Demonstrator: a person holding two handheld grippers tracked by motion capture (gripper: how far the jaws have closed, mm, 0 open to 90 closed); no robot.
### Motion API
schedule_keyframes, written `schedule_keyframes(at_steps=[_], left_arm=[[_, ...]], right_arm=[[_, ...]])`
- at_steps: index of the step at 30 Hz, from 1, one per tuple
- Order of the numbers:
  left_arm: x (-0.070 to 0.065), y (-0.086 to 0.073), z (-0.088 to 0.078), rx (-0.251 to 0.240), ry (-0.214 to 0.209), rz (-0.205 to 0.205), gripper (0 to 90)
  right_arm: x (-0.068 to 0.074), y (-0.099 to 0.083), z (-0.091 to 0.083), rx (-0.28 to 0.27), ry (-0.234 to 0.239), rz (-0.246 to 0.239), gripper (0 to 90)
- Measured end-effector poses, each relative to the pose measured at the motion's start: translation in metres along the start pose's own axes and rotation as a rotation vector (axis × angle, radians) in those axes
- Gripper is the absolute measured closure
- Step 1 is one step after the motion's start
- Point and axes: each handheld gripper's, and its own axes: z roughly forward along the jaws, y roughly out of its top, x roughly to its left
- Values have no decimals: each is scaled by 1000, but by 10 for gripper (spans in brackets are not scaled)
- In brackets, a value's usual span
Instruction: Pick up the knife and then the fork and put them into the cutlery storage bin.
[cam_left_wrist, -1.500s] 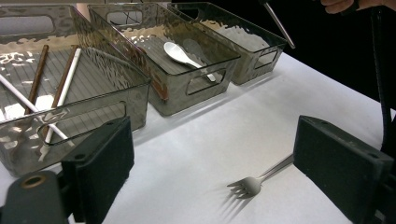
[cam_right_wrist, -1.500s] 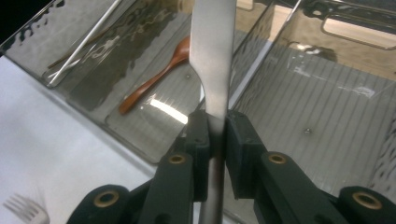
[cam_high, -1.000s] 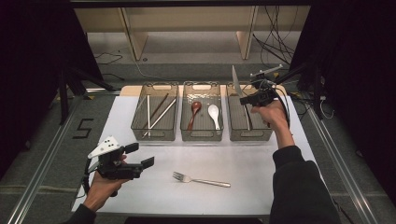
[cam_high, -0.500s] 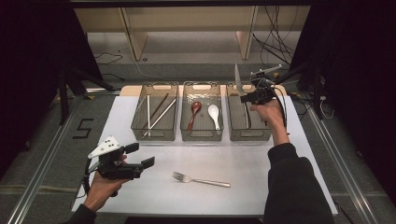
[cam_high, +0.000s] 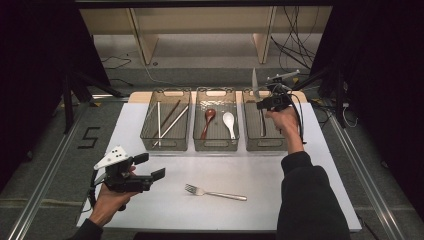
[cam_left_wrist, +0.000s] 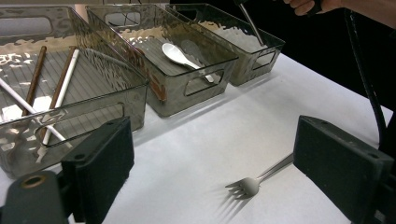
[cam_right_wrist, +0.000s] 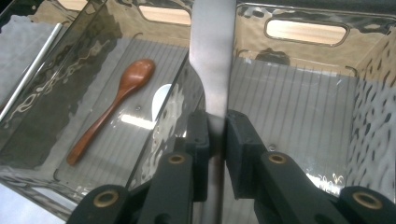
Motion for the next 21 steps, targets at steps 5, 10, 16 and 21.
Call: schedule_keyframes(at_steps=[5, 10, 16, 21], left_arm=[[-1, 0, 0, 0, -2, 2, 118], [0, 0, 0, -2, -1, 0, 118], [-1, 0, -1, -2, -1, 1, 117], [0, 0, -1, -2, 0, 1, 117]], right_arm=[[1, -1, 4, 2, 2, 7, 809], [1, -2, 8, 3, 2, 13, 808], [1, -5, 13, 15, 2, 21, 807], [-2, -12, 20, 27, -6, 33, 806]])
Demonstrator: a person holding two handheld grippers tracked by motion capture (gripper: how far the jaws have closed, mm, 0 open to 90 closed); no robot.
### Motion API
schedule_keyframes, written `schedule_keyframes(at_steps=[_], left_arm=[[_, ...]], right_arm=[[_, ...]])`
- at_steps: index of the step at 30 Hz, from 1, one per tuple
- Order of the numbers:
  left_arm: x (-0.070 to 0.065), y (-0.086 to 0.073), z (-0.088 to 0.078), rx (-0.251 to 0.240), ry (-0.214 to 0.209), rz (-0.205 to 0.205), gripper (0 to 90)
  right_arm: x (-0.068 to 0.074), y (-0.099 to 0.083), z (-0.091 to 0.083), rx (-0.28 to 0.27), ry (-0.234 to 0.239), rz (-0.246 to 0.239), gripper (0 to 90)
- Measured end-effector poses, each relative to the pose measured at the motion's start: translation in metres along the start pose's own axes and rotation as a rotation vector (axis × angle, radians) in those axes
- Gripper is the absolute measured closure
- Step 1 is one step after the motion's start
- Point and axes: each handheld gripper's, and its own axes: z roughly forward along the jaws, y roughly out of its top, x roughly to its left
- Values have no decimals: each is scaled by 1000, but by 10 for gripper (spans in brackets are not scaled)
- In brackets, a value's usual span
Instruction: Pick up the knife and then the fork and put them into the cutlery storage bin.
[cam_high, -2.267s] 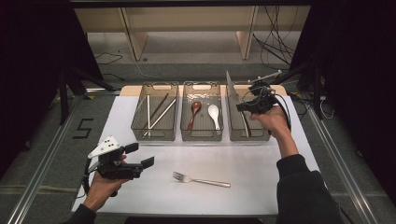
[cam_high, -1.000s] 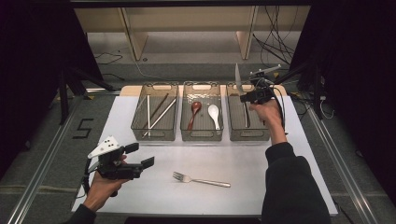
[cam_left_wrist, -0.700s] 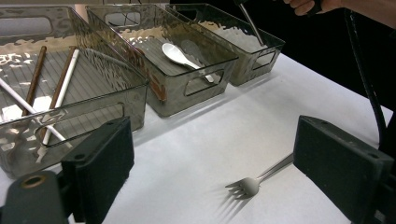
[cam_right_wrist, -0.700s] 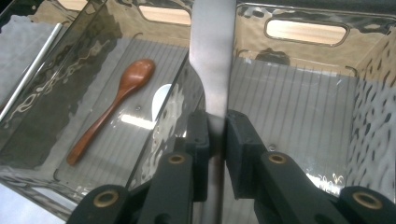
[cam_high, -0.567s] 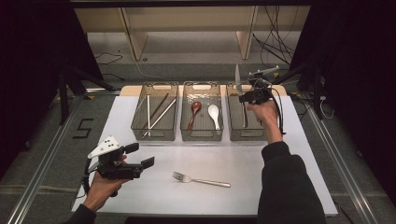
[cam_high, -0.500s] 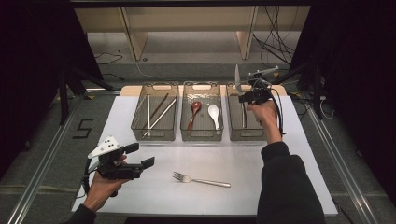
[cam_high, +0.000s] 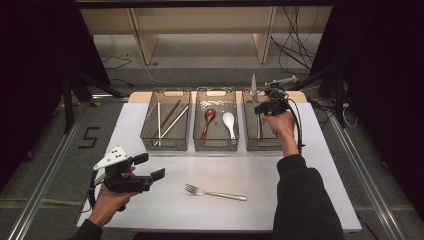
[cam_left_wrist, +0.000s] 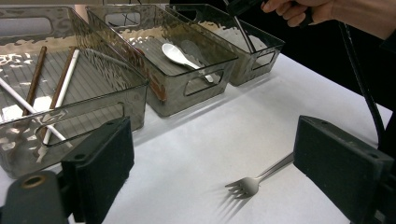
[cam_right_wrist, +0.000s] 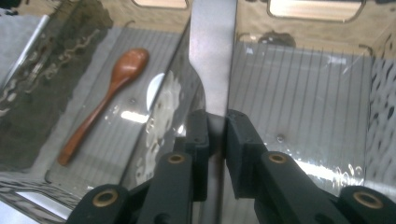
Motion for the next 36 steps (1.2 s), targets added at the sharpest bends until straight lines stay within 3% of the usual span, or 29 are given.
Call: schedule_keyframes(at_steps=[6, 9, 15, 18, 20, 25, 30, 36], left_arm=[[0, 0, 0, 1, 1, 1, 118], [0, 0, 0, 1, 2, -1, 118], [0, 0, 0, 1, 3, -1, 117], [0, 0, 0, 1, 4, 0, 117], [0, 0, 0, 1, 6, 0, 116], [0, 0, 0, 2, 7, 0, 115], [1, -1, -1, 3, 10, -5, 114], [1, 0, -2, 1, 12, -6, 114]], right_arm=[[-5, -9, 9, 48, -26, 14, 782], [-6, -9, 5, 23, -12, 30, 701], [0, -6, -10, 2, 3, -17, 534], [7, -9, -15, 15, 35, -61, 446], [14, -12, -20, 38, 68, -101, 434], [33, -23, -34, 24, 125, -181, 360], [59, -39, -47, 27, 187, -287, 332], [84, -67, -49, 58, 241, -380, 317]])
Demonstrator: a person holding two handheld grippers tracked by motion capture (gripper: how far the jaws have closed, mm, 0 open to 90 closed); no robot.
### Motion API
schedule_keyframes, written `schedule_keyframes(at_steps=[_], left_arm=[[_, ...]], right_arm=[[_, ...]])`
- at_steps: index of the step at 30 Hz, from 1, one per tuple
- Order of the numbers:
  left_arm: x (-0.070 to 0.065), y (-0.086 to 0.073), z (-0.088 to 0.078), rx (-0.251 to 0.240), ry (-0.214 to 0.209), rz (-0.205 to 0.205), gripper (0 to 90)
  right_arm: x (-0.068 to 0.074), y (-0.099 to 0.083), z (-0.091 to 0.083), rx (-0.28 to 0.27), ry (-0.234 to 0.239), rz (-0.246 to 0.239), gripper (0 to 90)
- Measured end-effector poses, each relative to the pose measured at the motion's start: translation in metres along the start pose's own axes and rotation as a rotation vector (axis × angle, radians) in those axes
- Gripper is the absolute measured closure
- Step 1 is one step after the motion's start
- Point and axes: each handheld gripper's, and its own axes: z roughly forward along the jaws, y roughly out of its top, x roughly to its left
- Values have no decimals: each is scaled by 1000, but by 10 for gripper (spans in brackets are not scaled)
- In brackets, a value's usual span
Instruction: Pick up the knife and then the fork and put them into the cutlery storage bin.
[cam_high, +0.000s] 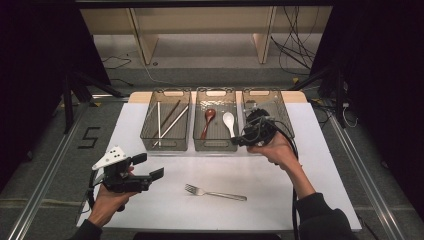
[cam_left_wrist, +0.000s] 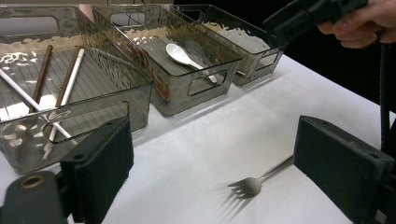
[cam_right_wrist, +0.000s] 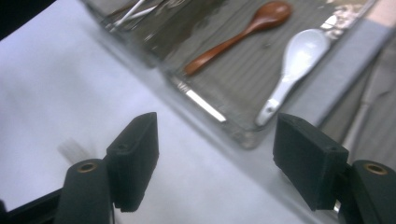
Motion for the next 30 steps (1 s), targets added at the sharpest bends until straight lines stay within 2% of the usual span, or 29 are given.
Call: schedule_keyframes(at_steps=[6, 14, 20, 30], left_arm=[[0, 0, -1, -3, -1, 0, 114], [-1, 0, -1, -2, -2, 4, 113], [-1, 0, -1, -4, -2, 6, 113], [-1, 0, -1, -3, 0, 8, 113]], right_arm=[[27, -15, 10, 66, 45, -78, 317], [53, -30, 23, 135, 70, -157, 317], [64, -35, 31, 157, 88, -183, 314], [71, -43, 39, 196, 114, -191, 316]])
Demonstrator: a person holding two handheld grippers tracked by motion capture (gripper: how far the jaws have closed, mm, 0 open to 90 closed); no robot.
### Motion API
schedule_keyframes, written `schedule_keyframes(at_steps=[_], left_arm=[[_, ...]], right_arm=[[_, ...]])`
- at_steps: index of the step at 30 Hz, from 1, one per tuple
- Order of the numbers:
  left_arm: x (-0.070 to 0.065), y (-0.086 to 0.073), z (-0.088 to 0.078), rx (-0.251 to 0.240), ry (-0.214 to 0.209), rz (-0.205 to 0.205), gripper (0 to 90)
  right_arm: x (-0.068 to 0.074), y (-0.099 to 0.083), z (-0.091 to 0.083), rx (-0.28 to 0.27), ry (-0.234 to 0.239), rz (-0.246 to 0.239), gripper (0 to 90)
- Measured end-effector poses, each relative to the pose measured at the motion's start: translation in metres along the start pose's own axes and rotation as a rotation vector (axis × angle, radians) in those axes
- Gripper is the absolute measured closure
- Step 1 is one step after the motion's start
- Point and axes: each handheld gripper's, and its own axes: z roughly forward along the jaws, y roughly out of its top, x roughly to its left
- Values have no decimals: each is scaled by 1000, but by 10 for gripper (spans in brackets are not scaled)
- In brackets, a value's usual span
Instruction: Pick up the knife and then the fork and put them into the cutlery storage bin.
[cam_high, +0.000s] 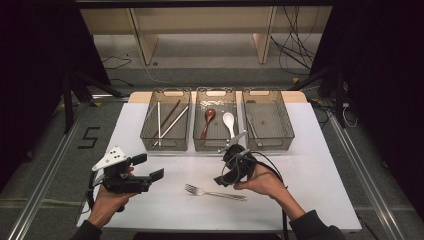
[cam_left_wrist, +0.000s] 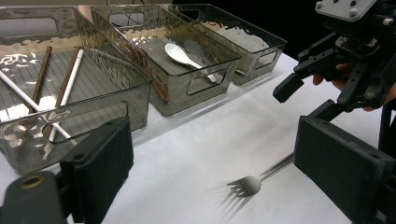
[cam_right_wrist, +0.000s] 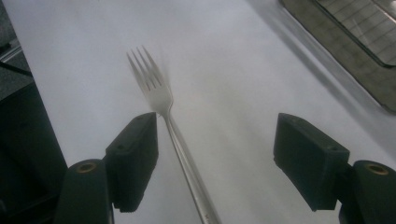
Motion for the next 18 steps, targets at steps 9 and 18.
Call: schedule_keyframes(at_steps=[9, 18], left_arm=[[-1, 0, 0, 4, 0, 2, 112], [0, 0, 0, 6, 2, 4, 112]], right_arm=[[5, -2, 8, 27, 5, -5, 306], [10, -3, 17, 57, 13, -22, 326]])
